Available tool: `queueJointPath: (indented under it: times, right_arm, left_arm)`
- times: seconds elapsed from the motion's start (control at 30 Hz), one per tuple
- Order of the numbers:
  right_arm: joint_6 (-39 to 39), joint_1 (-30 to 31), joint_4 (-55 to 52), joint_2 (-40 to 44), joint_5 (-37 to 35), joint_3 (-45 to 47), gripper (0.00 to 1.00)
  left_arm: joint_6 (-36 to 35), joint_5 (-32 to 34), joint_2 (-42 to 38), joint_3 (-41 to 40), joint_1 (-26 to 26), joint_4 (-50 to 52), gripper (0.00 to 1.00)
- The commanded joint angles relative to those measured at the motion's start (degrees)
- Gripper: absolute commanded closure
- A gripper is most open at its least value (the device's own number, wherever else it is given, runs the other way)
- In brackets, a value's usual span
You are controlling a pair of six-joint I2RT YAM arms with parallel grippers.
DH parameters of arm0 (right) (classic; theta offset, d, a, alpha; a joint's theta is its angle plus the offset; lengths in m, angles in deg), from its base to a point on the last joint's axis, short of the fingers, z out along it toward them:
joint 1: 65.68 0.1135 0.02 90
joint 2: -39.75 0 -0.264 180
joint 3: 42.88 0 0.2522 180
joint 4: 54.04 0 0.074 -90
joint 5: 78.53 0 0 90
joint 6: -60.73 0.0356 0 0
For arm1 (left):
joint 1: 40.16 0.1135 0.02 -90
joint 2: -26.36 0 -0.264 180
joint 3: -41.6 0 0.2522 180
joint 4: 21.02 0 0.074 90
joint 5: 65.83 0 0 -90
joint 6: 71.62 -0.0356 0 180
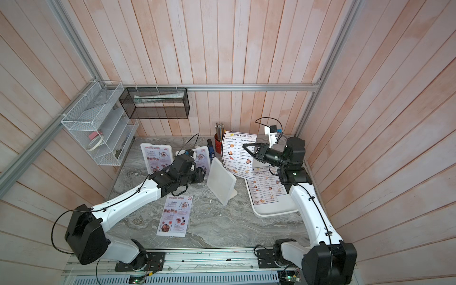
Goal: Replace the menus in the menu holders
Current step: Insert the menu into the menu holder.
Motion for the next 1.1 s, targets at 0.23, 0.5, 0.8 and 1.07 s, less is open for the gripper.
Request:
queueJointPath:
  times: [0.23, 0.5, 0.8, 1.07]
  right_arm:
    - [3.2, -0.6, 3.3, 0.9, 1.2, -0.5, 1.00]
    - [1.7, -0.5, 0.7, 1.1, 2.0, 0.2, 1.00]
    - [1.7, -0.6, 1.5, 0.5, 1.8, 0.8, 1.00]
    - [1.7, -0.8, 2.2, -0.2, 1.8, 1.7, 1.00]
  left_arm:
    - [0.0, 0.8, -0.6, 1.0, -0.2, 0.0, 0.47]
    - [0.3, 0.8, -1.2, 0.3, -0.3, -0.1, 0.47]
    - [0.3, 1.4, -1.7, 0.1, -0.3, 0.2, 0.47]
    - [0.2, 1.6, -1.7, 0.2, -0.4, 0.4, 0.47]
